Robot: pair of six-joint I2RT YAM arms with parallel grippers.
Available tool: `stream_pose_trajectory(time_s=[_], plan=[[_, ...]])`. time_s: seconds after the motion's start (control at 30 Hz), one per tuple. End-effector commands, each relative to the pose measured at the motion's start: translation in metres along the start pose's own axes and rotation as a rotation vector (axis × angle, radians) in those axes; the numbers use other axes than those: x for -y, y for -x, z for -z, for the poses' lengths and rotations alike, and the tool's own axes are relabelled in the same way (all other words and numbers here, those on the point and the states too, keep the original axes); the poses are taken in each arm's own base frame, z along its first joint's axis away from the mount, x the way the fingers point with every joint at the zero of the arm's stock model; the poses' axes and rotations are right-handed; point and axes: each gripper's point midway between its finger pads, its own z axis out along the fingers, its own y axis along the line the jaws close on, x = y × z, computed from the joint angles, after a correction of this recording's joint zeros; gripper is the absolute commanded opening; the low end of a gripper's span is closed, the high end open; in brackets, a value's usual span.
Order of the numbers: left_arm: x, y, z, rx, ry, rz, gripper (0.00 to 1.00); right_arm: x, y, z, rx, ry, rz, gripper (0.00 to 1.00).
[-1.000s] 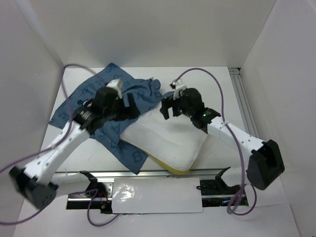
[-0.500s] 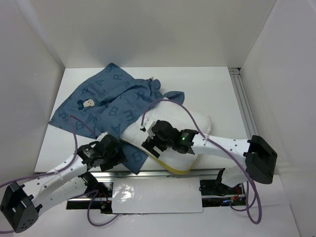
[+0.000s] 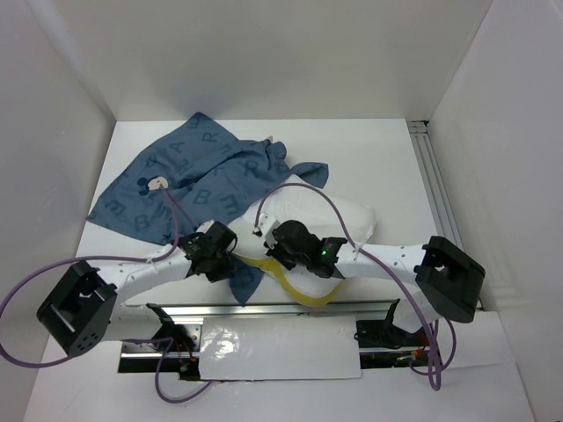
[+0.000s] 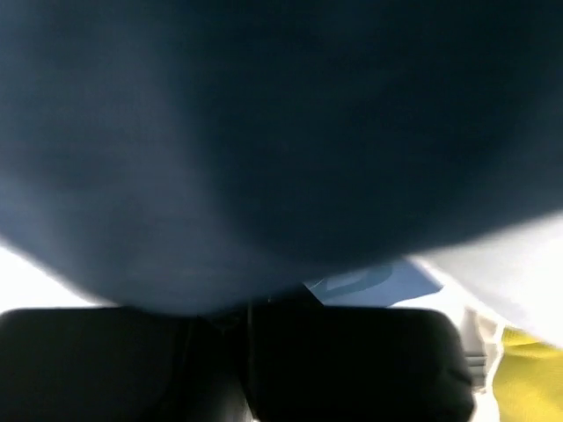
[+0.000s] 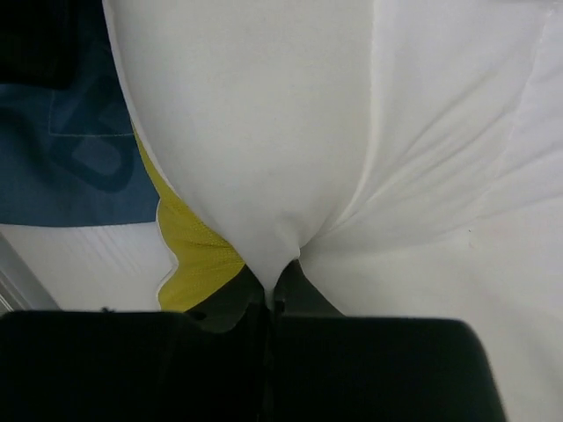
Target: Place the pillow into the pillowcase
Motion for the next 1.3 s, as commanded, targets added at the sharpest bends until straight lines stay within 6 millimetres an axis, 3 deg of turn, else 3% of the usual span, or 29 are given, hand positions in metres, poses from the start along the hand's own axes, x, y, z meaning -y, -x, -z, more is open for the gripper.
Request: stream_pose_trajectory(time_s=[0.0, 0.07, 0.13, 0.17, 0.2, 0.33, 0.4, 0.47, 0.6, 0.73, 0.77, 0.9, 1.0, 1.1, 1.13, 1.2, 1.27], plan=[[0.004, -0.005, -0.007, -0.007, 0.012, -0.069, 0.00, 0.003, 0.015, 0.000, 0.111, 0.001, -0.076, 0.00], [0.014, -0.009, -0.002, 0.002, -0.021, -0.115, 0.00, 0.005, 0.040, 0.004, 0.194, -0.002, -0.103, 0.00], [0.038, -0.018, 0.016, 0.015, -0.112, -0.182, 0.00, 0.015, 0.070, 0.012, 0.283, -0.046, -0.130, 0.00], [0.059, -0.016, 0.027, 0.037, -0.182, -0.224, 0.00, 0.017, 0.081, 0.014, 0.312, -0.047, -0.134, 0.00], [0.073, -0.026, 0.041, 0.038, -0.245, -0.279, 0.00, 0.027, 0.105, 0.023, 0.382, -0.090, -0.172, 0.00], [0.124, -0.053, 0.094, 0.051, -0.430, -0.454, 0.00, 0.040, 0.150, 0.039, 0.486, -0.134, -0.210, 0.00], [0.145, -0.065, 0.121, 0.056, -0.512, -0.530, 0.00, 0.042, 0.166, 0.041, 0.518, -0.134, -0.216, 0.00], [0.154, -0.075, 0.132, 0.036, -0.553, -0.578, 0.00, 0.045, 0.174, 0.042, 0.535, -0.148, -0.223, 0.00], [0.162, -0.097, 0.128, -0.057, -0.576, -0.656, 0.00, 0.055, 0.183, 0.044, 0.569, -0.182, -0.275, 0.00], [0.172, -0.107, 0.131, -0.089, -0.644, -0.668, 0.00, 0.040, 0.170, 0.025, 0.520, -0.117, -0.292, 0.00], [0.176, -0.108, 0.134, -0.092, -0.664, -0.667, 0.00, 0.032, 0.150, 0.011, 0.469, -0.093, -0.296, 0.00], [0.185, -0.127, 0.139, -0.142, -0.748, -0.728, 0.00, 0.021, 0.118, -0.022, 0.370, -0.062, -0.363, 0.00], [0.183, -0.133, 0.133, -0.154, -0.712, -0.756, 0.00, 0.021, 0.106, -0.028, 0.315, -0.061, -0.380, 0.00], [0.174, -0.140, 0.120, -0.199, -0.653, -0.785, 0.00, 0.036, 0.105, -0.003, 0.322, -0.104, -0.404, 0.14], [0.174, -0.140, 0.118, -0.206, -0.639, -0.787, 0.00, 0.039, 0.096, 0.004, 0.294, -0.110, -0.431, 0.30], [0.166, -0.144, 0.117, -0.224, -0.612, -0.800, 0.04, 0.056, 0.092, 0.028, 0.304, -0.122, -0.485, 0.52], [0.161, -0.144, 0.113, -0.234, -0.584, -0.817, 0.18, 0.064, 0.075, 0.042, 0.265, -0.128, -0.532, 0.68]])
